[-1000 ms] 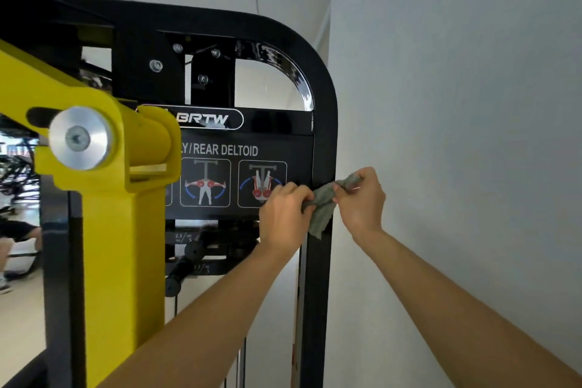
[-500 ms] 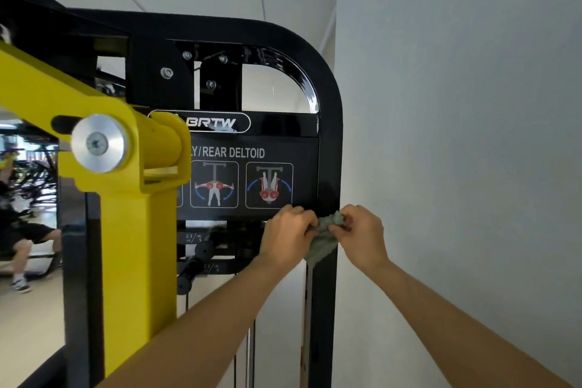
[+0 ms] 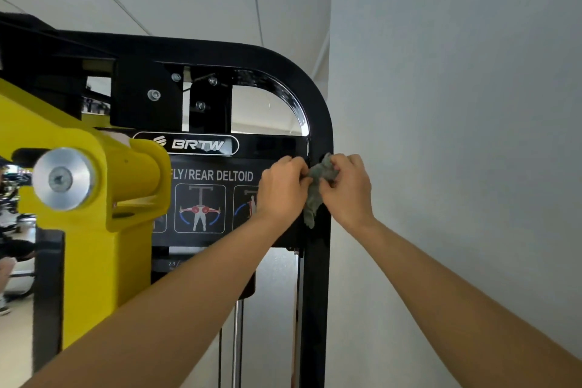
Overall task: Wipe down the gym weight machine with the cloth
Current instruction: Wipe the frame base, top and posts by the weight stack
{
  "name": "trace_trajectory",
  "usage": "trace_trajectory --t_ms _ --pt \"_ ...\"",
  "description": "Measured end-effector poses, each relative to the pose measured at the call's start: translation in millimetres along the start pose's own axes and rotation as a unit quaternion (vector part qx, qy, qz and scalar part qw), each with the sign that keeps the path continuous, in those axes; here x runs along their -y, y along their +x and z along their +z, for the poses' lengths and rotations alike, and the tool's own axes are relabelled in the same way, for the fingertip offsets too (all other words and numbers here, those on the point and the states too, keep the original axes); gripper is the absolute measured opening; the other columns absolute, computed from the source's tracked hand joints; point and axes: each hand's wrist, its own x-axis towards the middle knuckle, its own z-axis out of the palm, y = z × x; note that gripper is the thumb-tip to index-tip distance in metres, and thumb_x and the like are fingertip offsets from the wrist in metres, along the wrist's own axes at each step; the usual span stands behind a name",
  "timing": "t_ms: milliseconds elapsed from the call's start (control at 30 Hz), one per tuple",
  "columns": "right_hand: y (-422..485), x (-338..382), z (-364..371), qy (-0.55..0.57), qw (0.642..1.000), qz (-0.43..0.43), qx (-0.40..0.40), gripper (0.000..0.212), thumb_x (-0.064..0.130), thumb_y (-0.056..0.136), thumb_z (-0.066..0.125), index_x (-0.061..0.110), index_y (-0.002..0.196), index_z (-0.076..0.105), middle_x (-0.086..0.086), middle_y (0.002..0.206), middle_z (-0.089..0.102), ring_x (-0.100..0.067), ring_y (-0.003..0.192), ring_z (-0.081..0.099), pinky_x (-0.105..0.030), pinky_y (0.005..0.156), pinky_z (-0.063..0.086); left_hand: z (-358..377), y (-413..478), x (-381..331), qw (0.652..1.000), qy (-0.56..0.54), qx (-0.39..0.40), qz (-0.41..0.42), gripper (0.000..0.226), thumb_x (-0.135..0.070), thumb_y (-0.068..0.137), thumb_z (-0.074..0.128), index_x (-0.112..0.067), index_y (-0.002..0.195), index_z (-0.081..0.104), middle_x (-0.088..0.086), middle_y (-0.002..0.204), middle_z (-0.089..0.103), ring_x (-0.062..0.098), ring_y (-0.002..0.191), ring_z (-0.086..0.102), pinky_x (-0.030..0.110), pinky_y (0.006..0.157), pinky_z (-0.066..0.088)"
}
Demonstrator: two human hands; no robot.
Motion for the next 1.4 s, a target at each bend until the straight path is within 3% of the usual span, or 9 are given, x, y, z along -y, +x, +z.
trace_trajectory --t_ms 133,300,633,700,833,967,1067,1167,1400 --pt "-33.7 -17.2 3.6 0.018 0.998 -0.02 0.065 0.038 0.016 0.079 0.077 0.019 0.113 0.062 0.005 0.11 0.045 -0.007 0.089 0.054 -0.005 0.071 0.042 9.1 -24.8 -0.2 0.997 -0.026 0.044 -0.063 0.008 -0.025 0.089 0.074 -0.019 0.093 0.071 0.0 0.093 0.071 0.019 0.084 0.066 0.034 0.074 0.053" --pt "-85.7 -37.3 5.9 0.0 0.995 0.036 0.093 0.017 0.015 0.084 0.078 0.016 0.091 0.063 0.005 0.091 0.05 -0.003 0.072 0.051 -0.001 0.065 0.037 21.2 -72.1 -0.7 0.989 -0.014 0.113 -0.097 0.006 -0.022 0.091 0.072 -0.019 0.095 0.07 0.001 0.089 0.07 0.02 0.081 0.066 0.04 0.074 0.058" --pt "-195.6 -63.4 20.0 -0.003 0.971 0.185 0.15 0.022 0.008 0.085 0.075 0.014 0.076 0.056 -0.002 0.077 0.059 -0.012 0.065 0.049 -0.01 0.054 0.035 64.4 -191.9 14.2 0.958 0.006 0.192 -0.214 0.006 -0.018 0.091 0.068 -0.018 0.096 0.073 0.001 0.09 0.071 0.021 0.079 0.066 0.035 0.069 0.058" --pt "-216.8 -69.5 20.9 -0.018 0.954 0.218 0.203 0.019 0.012 0.086 0.075 0.015 0.076 0.059 -0.002 0.077 0.061 -0.017 0.069 0.053 -0.011 0.054 0.029 72.0 -214.9 16.8 0.945 0.02 0.227 -0.234 0.01 -0.017 0.092 0.066 -0.018 0.098 0.074 0.001 0.091 0.071 0.019 0.078 0.064 0.031 0.066 0.055" --pt "-267.6 -81.6 23.9 -0.038 0.888 0.3 0.347 0.007 0.013 0.079 0.076 0.01 0.074 0.072 -0.006 0.074 0.07 -0.026 0.072 0.067 -0.03 0.061 0.055 74.1 -268.9 22.0 0.9 0.063 0.346 -0.258 0.015 -0.016 0.094 0.062 -0.014 0.105 0.071 0.005 0.096 0.07 0.024 0.086 0.067 0.035 0.075 0.058" --pt "-327.3 -72.8 14.1 0.029 0.842 0.391 0.37 0.009 0.008 0.073 0.079 0.017 0.074 0.074 -0.006 0.072 0.072 -0.024 0.068 0.072 -0.045 0.071 0.063 58.1 -330.4 23.6 0.86 -0.004 0.408 -0.307 0.013 -0.022 0.092 0.057 -0.017 0.104 0.059 0.008 0.104 0.067 0.03 0.096 0.065 0.039 0.082 0.055" --pt "-357.6 -56.0 3.2 0.124 0.817 0.456 0.33 0.01 0.002 0.076 0.08 0.009 0.079 0.073 -0.015 0.074 0.072 -0.023 0.063 0.069 -0.049 0.07 0.063 31.0 -371.7 17.6 0.855 -0.073 0.368 -0.359 0.009 -0.026 0.096 0.059 -0.02 0.098 0.052 0.001 0.089 0.063 0.018 0.076 0.063 0.031 0.067 0.054" --pt "-374.4 -22.2 -9.3 0.215 0.796 0.483 0.295 0.009 0.003 0.083 0.078 0.005 0.088 0.07 -0.019 0.085 0.071 -0.03 0.077 0.071 -0.044 0.076 0.063 -17.1 -397.5 -0.8 0.874 -0.137 0.281 -0.372 0.016 -0.027 0.096 0.066 -0.02 0.096 0.052 -0.005 0.082 0.062 0.005 0.067 0.061 0.02 0.058 0.051" --pt "-391.7 81.0 -29.1 0.353 0.748 0.491 0.274 0.014 0.002 0.087 0.071 -0.002 0.099 0.065 -0.013 0.096 0.073 -0.022 0.088 0.074 -0.034 0.075 0.062 -132.5 -437.9 -17.7 0.886 -0.236 0.071 -0.392 0.019 -0.015 0.088 0.076 -0.022 0.096 0.061 -0.013 0.089 0.069 0.008 0.081 0.067 0.025 0.067 0.057"
